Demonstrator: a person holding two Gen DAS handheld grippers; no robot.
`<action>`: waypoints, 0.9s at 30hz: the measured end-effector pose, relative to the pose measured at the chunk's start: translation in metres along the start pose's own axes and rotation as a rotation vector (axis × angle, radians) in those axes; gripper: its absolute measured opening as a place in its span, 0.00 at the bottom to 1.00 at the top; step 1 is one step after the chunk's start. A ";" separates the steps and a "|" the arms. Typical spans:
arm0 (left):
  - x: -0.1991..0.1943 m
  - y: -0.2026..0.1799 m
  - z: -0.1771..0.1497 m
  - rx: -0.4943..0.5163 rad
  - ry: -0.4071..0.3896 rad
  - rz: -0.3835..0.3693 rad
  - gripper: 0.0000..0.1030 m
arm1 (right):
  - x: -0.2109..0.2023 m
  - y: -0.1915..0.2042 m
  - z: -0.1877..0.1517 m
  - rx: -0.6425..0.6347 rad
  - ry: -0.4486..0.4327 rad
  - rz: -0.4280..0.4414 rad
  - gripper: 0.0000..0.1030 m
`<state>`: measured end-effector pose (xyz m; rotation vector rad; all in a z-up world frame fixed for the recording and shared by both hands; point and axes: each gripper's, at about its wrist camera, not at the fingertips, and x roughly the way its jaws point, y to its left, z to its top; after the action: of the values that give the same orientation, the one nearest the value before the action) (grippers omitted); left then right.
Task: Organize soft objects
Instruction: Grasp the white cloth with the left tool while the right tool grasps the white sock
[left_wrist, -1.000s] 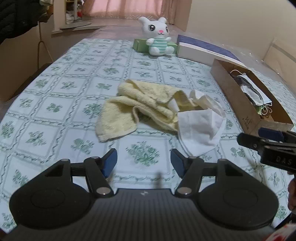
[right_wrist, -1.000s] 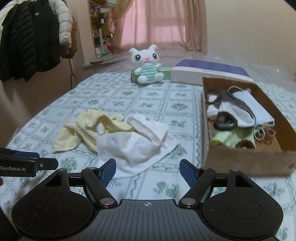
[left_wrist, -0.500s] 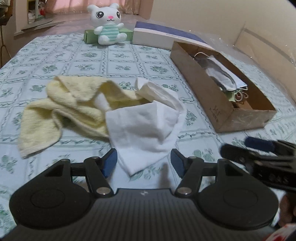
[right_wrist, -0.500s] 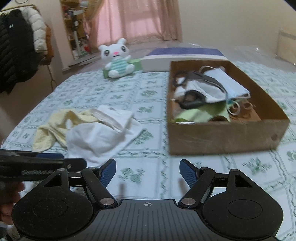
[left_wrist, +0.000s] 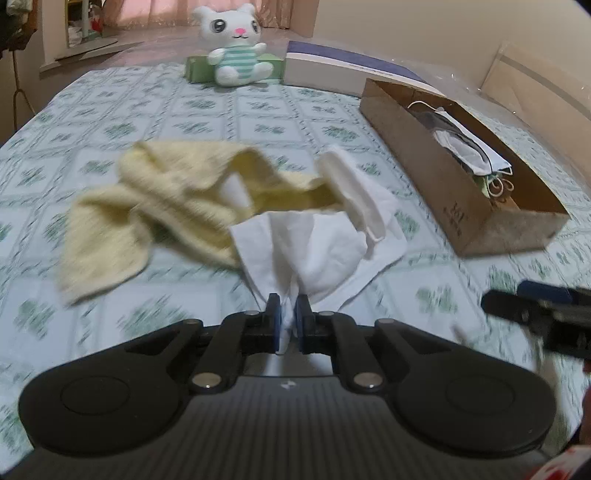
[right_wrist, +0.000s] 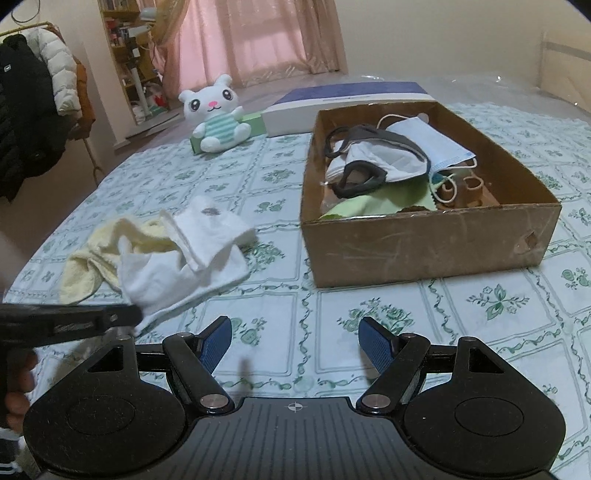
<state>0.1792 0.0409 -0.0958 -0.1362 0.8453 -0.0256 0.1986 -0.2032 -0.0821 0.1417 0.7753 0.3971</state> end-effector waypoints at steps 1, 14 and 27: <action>-0.007 0.004 -0.005 0.005 0.000 0.007 0.09 | 0.000 0.002 -0.001 -0.003 0.001 0.005 0.74; -0.087 0.085 -0.039 -0.073 -0.008 0.150 0.08 | 0.001 0.039 -0.012 -0.066 0.030 0.157 0.74; -0.094 0.104 -0.050 -0.159 -0.011 0.106 0.25 | 0.031 0.086 -0.020 0.021 0.116 0.311 0.74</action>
<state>0.0761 0.1459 -0.0721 -0.2406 0.8420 0.1417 0.1795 -0.1125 -0.0938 0.2621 0.8745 0.6962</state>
